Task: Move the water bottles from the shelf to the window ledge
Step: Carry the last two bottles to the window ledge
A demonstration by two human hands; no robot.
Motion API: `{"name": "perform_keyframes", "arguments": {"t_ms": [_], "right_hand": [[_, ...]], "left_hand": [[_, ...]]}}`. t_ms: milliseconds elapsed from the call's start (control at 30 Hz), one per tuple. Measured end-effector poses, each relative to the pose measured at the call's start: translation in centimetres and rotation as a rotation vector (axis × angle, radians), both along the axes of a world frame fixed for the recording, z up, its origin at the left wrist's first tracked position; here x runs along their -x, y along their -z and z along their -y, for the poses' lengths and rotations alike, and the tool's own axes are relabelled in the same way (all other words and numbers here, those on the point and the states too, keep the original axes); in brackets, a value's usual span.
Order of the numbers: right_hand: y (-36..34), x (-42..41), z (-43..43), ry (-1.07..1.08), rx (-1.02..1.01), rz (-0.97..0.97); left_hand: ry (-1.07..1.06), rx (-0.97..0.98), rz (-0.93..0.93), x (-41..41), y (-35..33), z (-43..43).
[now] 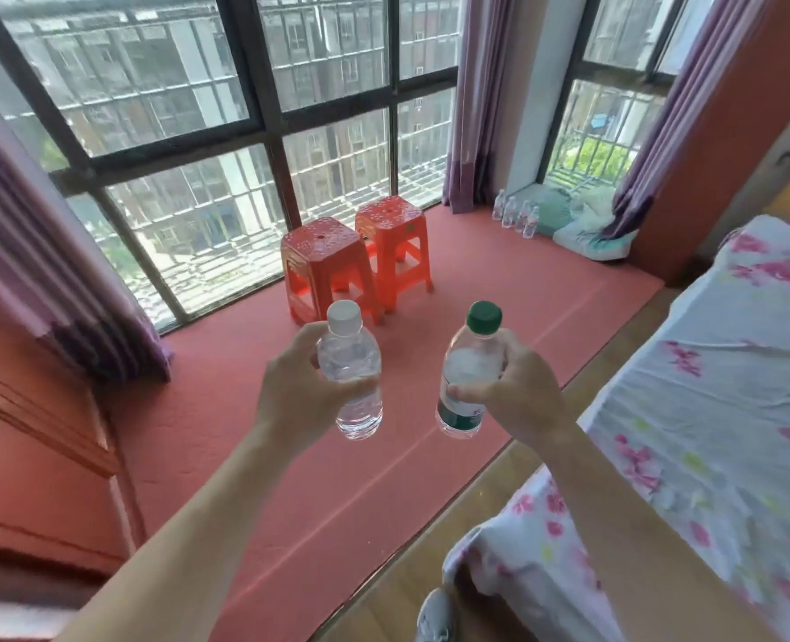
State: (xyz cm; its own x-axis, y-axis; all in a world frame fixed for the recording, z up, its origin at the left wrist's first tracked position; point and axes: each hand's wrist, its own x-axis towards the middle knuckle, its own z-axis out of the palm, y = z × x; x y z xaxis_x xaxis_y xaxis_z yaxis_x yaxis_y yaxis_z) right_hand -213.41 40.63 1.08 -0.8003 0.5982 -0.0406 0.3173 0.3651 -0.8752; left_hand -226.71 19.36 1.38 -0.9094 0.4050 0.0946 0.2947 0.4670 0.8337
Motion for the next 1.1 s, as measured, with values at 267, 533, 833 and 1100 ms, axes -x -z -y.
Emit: {"name": "perform_keyframes", "arguments": {"t_ms": [267,533,833,1100], "right_hand": [[-1.3,8.9,-9.9,-0.003,0.054,-0.021],[-2.1,15.3,-17.0,0.049,0.064,-0.013],[-1.3,26.1,-24.1,0.183,0.045,0.019],[-0.3,33.1,-30.6,0.328,0.019,0.039]], "left_hand": [[0.006,0.015,-0.011,8.6,-1.9,-9.4],[0.076,-0.041,-0.021,17.0,-2.2,-17.1],[0.188,-0.112,0.014,31.0,0.1,-26.4],[0.370,-0.064,0.015,41.4,-0.7,-36.3]]}}
